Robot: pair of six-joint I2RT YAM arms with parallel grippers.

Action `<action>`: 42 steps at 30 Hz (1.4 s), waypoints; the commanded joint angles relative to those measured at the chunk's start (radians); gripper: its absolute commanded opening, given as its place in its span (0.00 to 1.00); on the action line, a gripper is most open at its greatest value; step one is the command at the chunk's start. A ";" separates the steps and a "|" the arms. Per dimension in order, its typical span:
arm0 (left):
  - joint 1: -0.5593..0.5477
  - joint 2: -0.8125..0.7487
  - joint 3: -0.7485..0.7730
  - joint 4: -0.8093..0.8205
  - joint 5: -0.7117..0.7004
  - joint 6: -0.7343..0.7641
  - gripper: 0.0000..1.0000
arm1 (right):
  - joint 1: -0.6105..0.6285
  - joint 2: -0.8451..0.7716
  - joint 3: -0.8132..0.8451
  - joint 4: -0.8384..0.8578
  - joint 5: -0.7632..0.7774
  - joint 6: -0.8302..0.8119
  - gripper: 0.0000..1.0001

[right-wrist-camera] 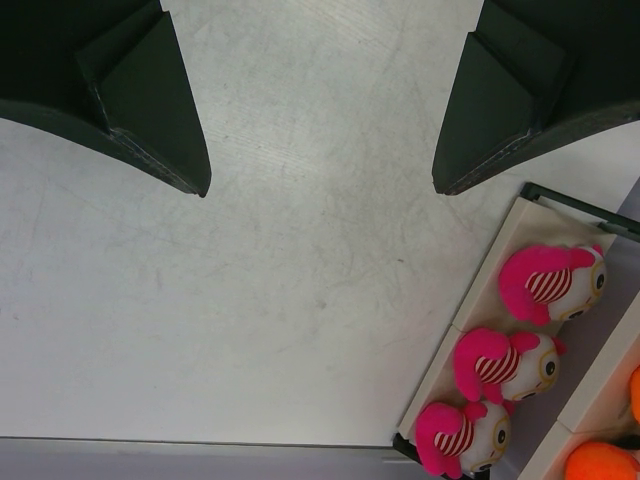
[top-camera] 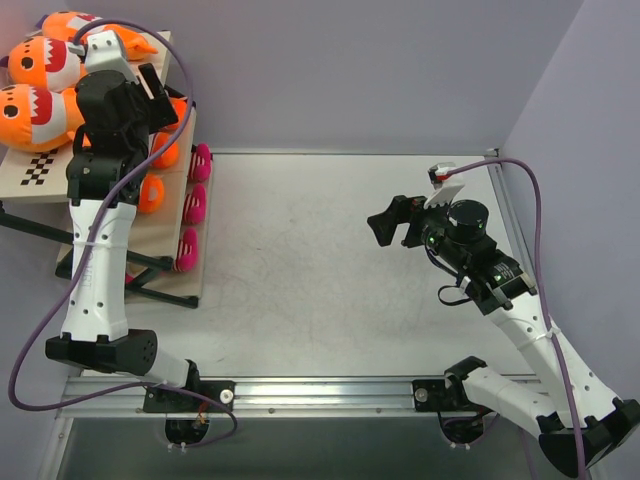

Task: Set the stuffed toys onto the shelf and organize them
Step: Place the stuffed toy onto shelf

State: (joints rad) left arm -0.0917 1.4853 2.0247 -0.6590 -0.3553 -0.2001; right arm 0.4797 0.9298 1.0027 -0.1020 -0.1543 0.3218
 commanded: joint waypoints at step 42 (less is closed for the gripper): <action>0.021 0.024 0.083 0.131 0.041 -0.019 0.80 | 0.007 0.006 -0.001 0.053 -0.011 0.017 0.99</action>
State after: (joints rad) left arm -0.0753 1.4715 2.0735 -0.6228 -0.3168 -0.2176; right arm 0.4797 0.9367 1.0019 -0.0910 -0.1715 0.3405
